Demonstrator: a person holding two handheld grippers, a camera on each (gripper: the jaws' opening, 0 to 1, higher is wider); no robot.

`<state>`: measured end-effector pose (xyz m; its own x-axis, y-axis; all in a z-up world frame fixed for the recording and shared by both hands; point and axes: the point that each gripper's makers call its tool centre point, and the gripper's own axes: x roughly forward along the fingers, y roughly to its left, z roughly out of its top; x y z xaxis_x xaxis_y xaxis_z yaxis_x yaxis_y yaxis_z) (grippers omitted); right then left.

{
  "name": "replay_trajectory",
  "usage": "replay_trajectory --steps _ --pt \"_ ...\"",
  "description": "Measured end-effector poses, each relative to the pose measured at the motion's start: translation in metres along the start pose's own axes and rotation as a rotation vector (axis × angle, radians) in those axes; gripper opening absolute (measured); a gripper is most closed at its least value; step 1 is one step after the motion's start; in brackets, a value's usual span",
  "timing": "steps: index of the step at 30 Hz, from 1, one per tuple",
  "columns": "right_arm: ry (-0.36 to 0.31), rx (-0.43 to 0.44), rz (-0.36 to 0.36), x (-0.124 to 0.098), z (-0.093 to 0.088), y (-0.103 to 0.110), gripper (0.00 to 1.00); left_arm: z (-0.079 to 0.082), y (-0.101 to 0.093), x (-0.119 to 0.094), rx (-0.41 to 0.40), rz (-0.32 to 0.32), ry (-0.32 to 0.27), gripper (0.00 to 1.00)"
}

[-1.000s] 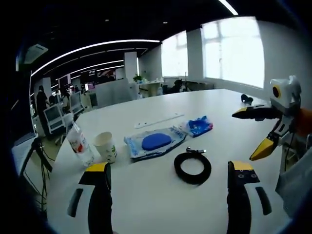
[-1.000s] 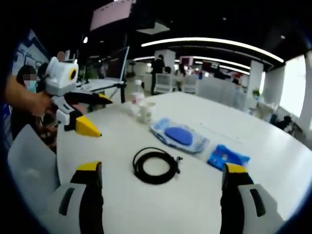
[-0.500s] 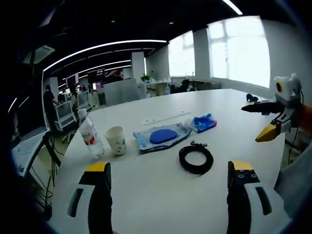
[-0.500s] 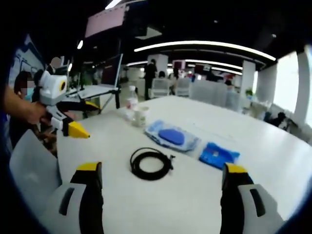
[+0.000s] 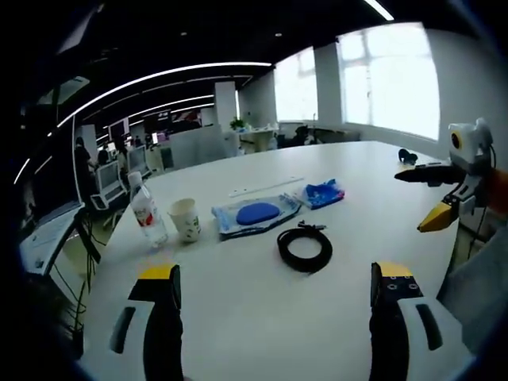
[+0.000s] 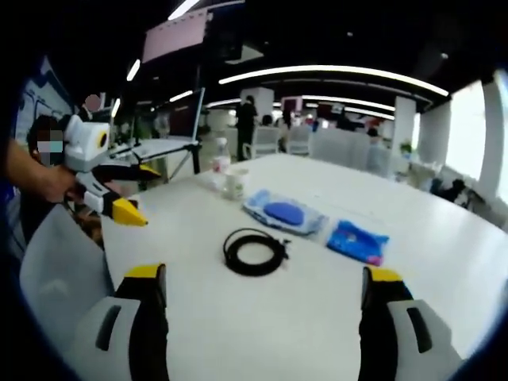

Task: Arrange the tabletop items into an orderly group along one side of the table until the central work area is clear of visible clutter.

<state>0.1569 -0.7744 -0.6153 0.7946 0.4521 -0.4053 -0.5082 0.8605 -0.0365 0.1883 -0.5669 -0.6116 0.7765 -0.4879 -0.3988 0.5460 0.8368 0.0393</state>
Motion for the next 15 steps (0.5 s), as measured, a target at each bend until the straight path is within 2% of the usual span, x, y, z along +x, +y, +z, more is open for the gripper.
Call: replay_trajectory --steps 8,15 --pt "0.004 0.042 -0.044 -0.014 -0.004 -0.007 1.00 -0.003 0.002 -0.011 -0.009 0.036 0.024 0.99" --pt "0.031 0.053 -0.030 -0.022 -0.022 0.004 1.00 -0.007 -0.004 -0.022 -0.014 0.048 0.033 0.99"
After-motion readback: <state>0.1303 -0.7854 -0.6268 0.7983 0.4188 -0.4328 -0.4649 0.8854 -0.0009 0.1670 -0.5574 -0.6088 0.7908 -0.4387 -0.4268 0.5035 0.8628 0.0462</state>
